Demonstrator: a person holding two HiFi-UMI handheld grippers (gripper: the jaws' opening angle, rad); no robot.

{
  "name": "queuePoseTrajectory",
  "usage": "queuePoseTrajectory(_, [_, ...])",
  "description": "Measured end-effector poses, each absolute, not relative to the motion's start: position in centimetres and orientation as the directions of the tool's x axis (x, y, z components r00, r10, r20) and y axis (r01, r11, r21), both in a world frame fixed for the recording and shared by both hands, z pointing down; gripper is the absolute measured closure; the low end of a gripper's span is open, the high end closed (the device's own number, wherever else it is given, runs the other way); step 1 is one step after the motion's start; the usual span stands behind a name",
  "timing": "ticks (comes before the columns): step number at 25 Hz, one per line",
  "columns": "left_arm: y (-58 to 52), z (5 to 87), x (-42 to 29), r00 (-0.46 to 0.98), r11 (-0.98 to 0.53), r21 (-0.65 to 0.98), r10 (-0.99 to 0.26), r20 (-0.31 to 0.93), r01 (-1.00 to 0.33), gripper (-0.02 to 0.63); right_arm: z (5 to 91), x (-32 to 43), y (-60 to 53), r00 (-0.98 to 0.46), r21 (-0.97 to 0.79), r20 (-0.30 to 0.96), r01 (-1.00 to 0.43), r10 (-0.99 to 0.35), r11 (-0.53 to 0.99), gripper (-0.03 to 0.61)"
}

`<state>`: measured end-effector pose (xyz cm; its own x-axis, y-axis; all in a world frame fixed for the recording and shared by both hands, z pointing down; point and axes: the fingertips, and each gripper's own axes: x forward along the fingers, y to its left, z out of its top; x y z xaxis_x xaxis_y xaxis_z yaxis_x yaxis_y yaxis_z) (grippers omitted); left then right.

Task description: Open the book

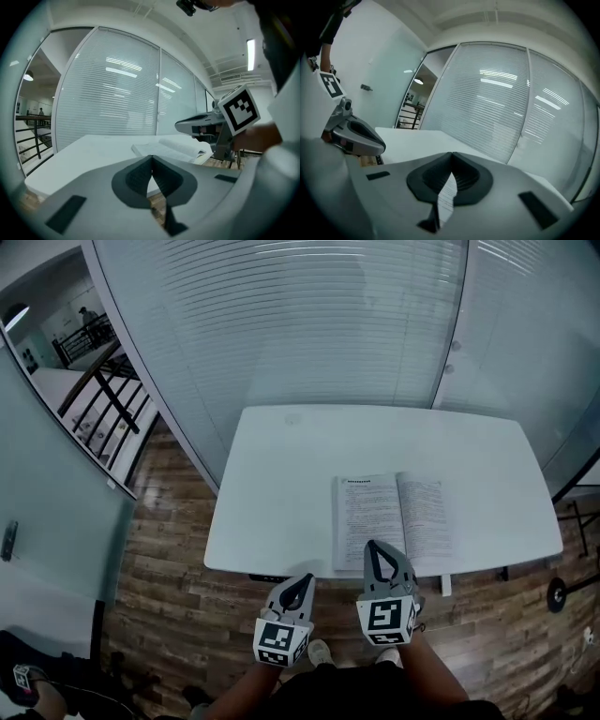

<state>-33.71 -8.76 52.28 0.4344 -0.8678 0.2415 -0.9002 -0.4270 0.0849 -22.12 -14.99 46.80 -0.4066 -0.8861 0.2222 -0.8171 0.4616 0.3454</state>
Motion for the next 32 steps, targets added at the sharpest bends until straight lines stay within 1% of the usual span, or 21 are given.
queuePoseTrajectory(6, [-9.1,50.3,-30.2,0.436,-0.432,0.064,-0.878,0.196,-0.900,0.600,44.8,-18.0,-14.1,-0.462,0.287,0.162,-0.823,-0.872,0.490,0.574])
queuePoseTrajectory(12, [-9.0,50.1,-25.5,0.466,-0.462,0.069,-0.864,0.191,-0.884,0.600,45.6,-12.7,-13.4,-0.434,0.240,0.191,-0.849,-0.880,0.471,0.574])
queuePoseTrajectory(19, [-7.6,49.6,-20.1,0.519,-0.520,0.043,-0.837,0.173,-0.853,0.600,45.8,-7.6,-11.3,-0.403,0.236,0.197,-0.866,-0.894,0.442,0.575])
queuePoseTrajectory(25, [-7.7,49.2,-19.9,0.493,-0.491,0.050,-0.855,0.159,-0.870,0.600,46.2,-5.5,-9.8,-0.396,0.221,0.199,-0.873,-0.896,0.435,0.575])
queuePoseTrajectory(28, [-7.7,49.9,-19.3,0.495,-0.493,0.054,-0.852,0.171,-0.868,0.600,46.4,-4.9,-9.6,-0.396,0.227,0.212,-0.869,-0.893,0.439,0.575])
queuePoseTrajectory(32, [-7.0,51.0,-18.6,0.505,-0.498,0.087,-0.841,0.193,-0.863,0.600,47.1,-4.9,-9.5,-0.402,0.202,0.188,-0.877,-0.896,0.436,0.575])
